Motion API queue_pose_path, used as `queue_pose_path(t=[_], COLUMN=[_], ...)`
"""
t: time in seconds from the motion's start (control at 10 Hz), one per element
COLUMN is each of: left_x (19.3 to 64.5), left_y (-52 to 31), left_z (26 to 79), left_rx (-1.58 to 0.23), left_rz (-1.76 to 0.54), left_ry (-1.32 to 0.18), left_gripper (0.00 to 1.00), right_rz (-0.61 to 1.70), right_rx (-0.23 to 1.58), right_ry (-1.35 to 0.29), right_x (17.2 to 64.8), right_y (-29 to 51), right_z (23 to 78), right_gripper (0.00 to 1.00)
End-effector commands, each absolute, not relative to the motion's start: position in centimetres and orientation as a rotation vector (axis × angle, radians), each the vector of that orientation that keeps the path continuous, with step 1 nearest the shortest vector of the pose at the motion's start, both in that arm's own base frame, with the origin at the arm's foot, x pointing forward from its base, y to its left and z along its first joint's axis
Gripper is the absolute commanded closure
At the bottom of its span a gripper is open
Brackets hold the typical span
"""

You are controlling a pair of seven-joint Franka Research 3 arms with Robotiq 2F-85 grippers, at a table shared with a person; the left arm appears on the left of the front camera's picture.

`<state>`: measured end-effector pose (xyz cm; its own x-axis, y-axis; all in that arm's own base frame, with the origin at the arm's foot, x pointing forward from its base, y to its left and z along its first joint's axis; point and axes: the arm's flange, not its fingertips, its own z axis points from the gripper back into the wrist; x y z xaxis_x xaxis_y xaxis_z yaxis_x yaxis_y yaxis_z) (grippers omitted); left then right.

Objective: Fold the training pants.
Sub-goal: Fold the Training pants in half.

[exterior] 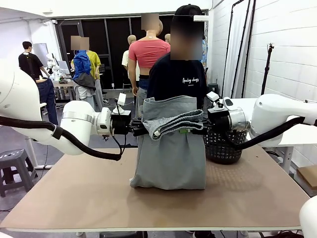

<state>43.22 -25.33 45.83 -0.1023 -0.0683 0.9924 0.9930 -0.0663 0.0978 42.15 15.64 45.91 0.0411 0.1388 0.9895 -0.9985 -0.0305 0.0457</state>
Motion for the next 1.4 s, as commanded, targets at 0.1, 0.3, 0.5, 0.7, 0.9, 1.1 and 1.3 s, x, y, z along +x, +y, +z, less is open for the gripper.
queue_pose_path(t=[0.1, 0.3, 0.5, 0.7, 0.9, 1.1, 1.3], left_x=[43.19, 43.19, 43.19, 43.19, 43.19, 43.19, 43.19], left_y=[-25.33, -25.33, -25.33, -25.33, -25.33, -25.33, -25.33], left_z=[46.11, 46.11, 46.11, 46.11, 46.11, 46.11, 46.11], left_rx=[-1.135, -1.135, -1.135, -1.135, -1.135, -1.135, -1.135], left_rz=[-1.367, -1.367, -1.367, -1.367, -1.367, -1.367, -1.367], left_ry=[-1.207, -1.207, -1.207, -1.207, -1.207, -1.207, -1.207], left_gripper=[1.0, 1.0, 1.0, 1.0, 1.0, 1.0, 1.0], right_rz=[1.259, 1.259, 1.259, 1.259, 1.259, 1.259, 1.259], right_rx=[1.163, 1.163, 1.163, 1.163, 1.163, 1.163, 1.163], right_ry=[-1.057, -1.057, -1.057, -1.057, -1.057, -1.057, -1.057], right_x=[41.88, 41.88, 41.88, 41.88, 41.88, 41.88, 41.88], right_y=[15.74, 15.74, 15.74, 15.74, 15.74, 15.74, 15.74], right_z=[46.13, 46.13, 46.13, 46.13, 46.13, 46.13, 46.13], right_gripper=[1.0, 1.0, 1.0, 1.0, 1.0, 1.0, 1.0])
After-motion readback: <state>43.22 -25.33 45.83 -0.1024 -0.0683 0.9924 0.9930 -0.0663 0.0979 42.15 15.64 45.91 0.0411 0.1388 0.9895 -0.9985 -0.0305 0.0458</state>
